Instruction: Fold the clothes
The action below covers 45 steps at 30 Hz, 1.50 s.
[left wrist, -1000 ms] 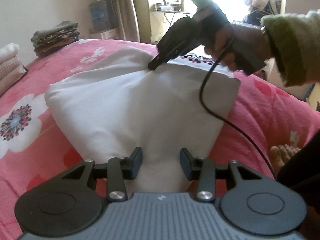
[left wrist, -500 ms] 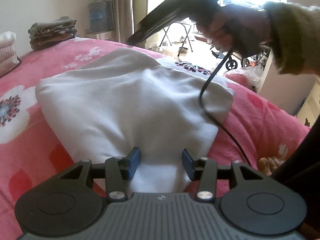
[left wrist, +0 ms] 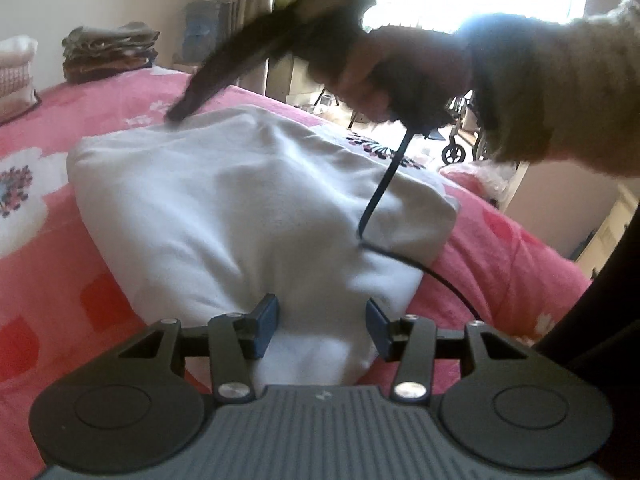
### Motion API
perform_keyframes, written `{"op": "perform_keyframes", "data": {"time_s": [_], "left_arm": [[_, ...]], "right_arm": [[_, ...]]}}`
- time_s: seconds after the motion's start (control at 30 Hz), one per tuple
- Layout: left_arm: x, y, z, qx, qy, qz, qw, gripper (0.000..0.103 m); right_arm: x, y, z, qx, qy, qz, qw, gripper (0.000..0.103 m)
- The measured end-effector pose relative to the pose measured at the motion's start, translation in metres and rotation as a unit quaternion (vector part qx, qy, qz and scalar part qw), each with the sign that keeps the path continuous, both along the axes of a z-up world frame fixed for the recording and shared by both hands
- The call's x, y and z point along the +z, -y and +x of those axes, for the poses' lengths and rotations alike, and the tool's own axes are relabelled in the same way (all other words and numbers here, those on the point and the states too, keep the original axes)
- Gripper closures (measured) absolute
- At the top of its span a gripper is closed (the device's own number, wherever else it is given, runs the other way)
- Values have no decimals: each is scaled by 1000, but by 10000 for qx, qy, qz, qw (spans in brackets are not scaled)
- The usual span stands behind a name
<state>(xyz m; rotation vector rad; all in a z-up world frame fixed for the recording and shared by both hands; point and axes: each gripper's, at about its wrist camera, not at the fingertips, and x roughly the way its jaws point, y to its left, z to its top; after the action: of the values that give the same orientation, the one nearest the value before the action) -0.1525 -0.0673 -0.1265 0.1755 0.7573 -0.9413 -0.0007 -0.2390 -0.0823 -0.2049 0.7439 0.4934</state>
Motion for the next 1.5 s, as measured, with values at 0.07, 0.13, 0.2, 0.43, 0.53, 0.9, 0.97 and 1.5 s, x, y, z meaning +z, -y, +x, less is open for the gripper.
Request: {"op": "perform_keyframes", "data": {"time_s": [0.07,0.13,0.2,0.43,0.53,0.9,0.97,1.5], "left_arm": [[-1,-1,-1,6,6,-38,10000,54],[-2,-2,-1,11,13,-76,10000,54],[-3,-3,-2,8,28,-106,9999,54],[-6,-2,-1,-52,-37,-215,9997,52],[-6,-2,-1,-66,4,-217,9997,52],[-3,0,-1,-147,-74,-189,9997,52],[-1,-2,-3,-157,-77,-167,9997,52],[1,-5,-22,-72,-24,62,10000,52]], "right_arm": [[-32,-12,19,-46,-326,-560,9979,96],[-41,-9,30,-279,-260,-856,9956,96],[-26,-10,32,-376,-202,-817,9957,95],[-13,-54,33,859,-134,-146,9961,96],[-34,-62,48,956,-259,-225,9948,98],[-60,-84,51,944,-134,-687,9931,99],[-50,-81,50,735,-244,-617,9951,98],[-17,-69,-17,994,-594,-630,9913,96]]}}
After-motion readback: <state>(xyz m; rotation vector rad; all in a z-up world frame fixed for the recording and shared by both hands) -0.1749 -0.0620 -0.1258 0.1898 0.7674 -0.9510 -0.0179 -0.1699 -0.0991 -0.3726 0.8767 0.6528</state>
